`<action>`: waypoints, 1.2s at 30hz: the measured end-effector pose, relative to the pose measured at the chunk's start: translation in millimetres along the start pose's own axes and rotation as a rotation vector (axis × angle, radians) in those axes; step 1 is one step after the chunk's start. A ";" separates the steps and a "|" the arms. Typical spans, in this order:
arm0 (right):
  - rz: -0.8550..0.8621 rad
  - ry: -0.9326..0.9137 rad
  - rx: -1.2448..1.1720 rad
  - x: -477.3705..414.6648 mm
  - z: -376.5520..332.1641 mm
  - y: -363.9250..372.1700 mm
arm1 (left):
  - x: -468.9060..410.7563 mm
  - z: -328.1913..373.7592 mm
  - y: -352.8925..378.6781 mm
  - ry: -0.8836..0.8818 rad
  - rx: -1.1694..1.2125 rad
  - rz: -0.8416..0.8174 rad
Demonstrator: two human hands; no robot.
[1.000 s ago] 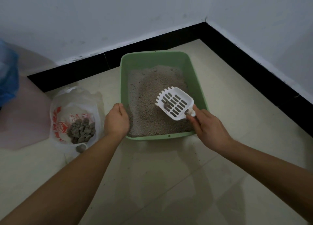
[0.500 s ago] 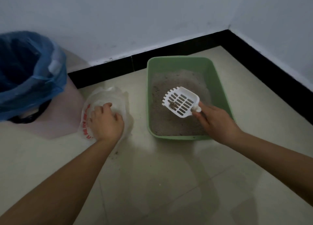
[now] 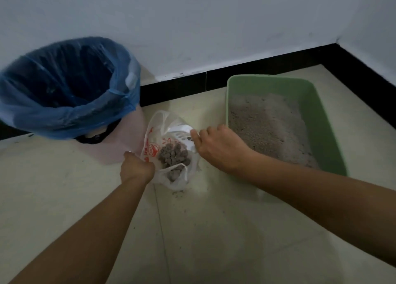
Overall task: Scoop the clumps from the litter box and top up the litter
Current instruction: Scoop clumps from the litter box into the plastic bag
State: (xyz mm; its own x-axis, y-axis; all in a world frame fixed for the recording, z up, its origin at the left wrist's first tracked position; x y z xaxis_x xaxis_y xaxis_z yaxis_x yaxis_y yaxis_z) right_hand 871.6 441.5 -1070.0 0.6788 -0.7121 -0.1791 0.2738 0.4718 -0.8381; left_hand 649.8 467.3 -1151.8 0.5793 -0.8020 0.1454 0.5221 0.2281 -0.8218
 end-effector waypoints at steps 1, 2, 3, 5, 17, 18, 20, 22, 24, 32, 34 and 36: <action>0.016 0.000 0.010 -2.0 0.4 -2.3 | 1.5 3.4 1.4 0.013 -0.003 -0.009; 0.026 0.002 0.015 -2.5 1.3 -2.0 | 3.3 7.0 2.5 0.025 -0.003 -0.014; 0.015 0.002 0.016 -1.5 4.5 -1.8 | 4.6 9.4 4.1 0.035 -0.005 -0.016; 0.012 0.061 -0.012 4.8 17.0 -0.5 | 7.0 12.8 7.7 0.070 -0.017 -0.017; 0.116 0.723 -0.573 68.9 64.8 20.6 | 39.4 58.4 37.5 0.304 -0.169 0.265; 0.117 0.749 -0.583 73.7 68.4 23.2 | 41.1 60.1 40.1 0.304 -0.172 0.268; 0.134 0.754 -0.575 79.1 71.1 26.6 | 43.6 58.0 42.3 0.256 -0.186 0.286; 0.154 0.720 -0.600 77.4 68.2 25.5 | 44.7 50.1 40.3 0.140 -0.177 0.306; 0.147 0.664 -0.642 69.7 60.7 22.2 | 43.4 38.0 35.0 0.014 -0.098 0.299; 0.012 -0.059 -0.317 17.0 -9.6 38.1 | 24.4 11.2 16.4 -0.134 0.179 0.220; -0.028 -0.062 -0.266 9.3 -14.5 44.0 | 23.7 10.3 15.5 -0.138 0.197 0.207; -0.042 -0.003 -0.276 2.3 -12.1 43.1 | 24.4 11.2 15.5 -0.135 0.213 0.189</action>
State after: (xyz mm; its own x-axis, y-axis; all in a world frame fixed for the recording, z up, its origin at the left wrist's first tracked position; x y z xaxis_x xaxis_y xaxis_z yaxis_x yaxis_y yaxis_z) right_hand 876.6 453.9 -1112.8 0.6728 -0.7265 -0.1399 0.1061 0.2818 -0.9536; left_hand 679.0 457.5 -1154.8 0.7488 -0.6574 0.0844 0.5084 0.4880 -0.7095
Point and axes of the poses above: each hand's wrist, its own x-axis away from the middle knuckle, its own y-axis out of the palm, z = x × y, the point moved 1 cm from there along -x, towards the middle knuckle, and after that the axes turned 13 degrees about z, right-handed, at the moved point
